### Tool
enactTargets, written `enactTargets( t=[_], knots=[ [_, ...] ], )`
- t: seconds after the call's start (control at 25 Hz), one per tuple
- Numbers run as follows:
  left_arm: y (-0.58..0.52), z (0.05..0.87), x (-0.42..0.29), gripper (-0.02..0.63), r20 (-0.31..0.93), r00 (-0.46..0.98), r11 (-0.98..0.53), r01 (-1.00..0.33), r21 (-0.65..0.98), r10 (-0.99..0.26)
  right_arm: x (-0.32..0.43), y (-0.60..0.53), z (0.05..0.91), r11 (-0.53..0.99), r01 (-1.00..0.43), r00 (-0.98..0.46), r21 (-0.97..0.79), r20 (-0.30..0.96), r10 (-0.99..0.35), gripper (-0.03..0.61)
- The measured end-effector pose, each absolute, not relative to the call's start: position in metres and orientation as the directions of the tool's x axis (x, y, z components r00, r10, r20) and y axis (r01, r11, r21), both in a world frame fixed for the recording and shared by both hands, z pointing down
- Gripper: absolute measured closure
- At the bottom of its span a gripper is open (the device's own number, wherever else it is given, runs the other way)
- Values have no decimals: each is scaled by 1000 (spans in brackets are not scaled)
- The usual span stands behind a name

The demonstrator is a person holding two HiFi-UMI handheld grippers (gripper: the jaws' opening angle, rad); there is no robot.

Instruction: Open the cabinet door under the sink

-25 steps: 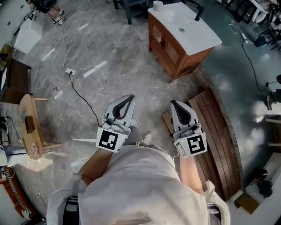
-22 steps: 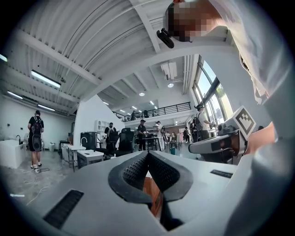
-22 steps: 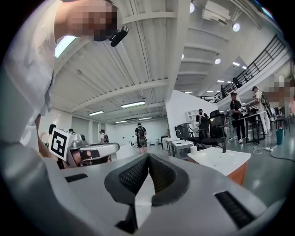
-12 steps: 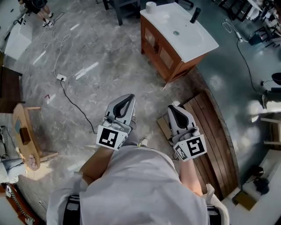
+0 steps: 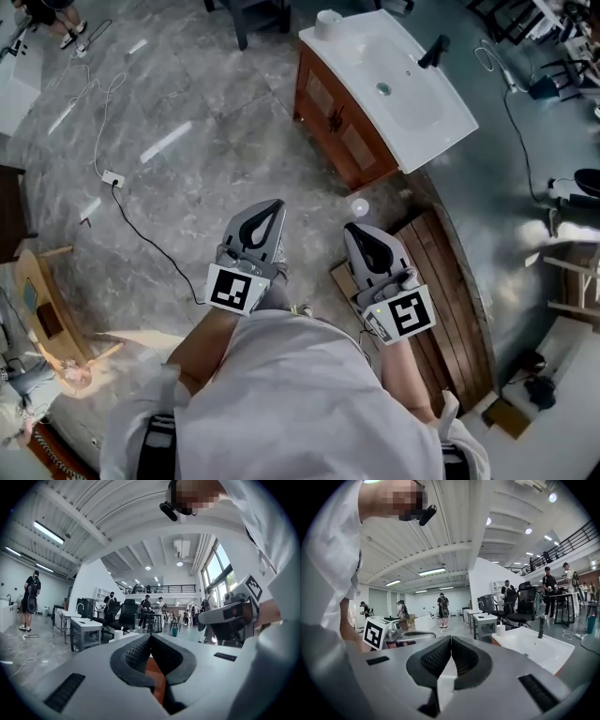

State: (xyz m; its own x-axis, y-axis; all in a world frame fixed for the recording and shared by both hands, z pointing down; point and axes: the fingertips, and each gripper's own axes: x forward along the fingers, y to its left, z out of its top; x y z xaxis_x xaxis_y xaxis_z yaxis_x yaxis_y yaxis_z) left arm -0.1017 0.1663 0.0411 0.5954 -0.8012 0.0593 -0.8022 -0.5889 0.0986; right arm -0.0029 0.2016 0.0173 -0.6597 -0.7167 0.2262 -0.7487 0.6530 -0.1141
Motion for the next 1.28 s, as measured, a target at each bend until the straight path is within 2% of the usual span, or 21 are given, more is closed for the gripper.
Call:
enactTargets(
  t=[0.32, 0.68, 1.04, 1.28],
  knots=[
    [79, 58, -123, 598, 69, 660, -648, -748, 143, -748, -34, 121, 20, 607, -786, -615, -117, 254, -747, 546],
    [31, 51, -97, 598, 51, 703, -695, -709, 120, -709, -12, 76, 13, 572, -813, -579, -105, 237, -780, 546],
    [-7, 37, -55, 598, 46, 632, -629, -774, 72, -773, 48, 27, 21, 598, -799, -598, -70, 204, -775, 546],
    [-38, 58, -30, 598, 58, 589, -586, -808, 55, -806, 65, -17, 62, 614, -788, -608, -41, 200, -768, 546]
  ],
)
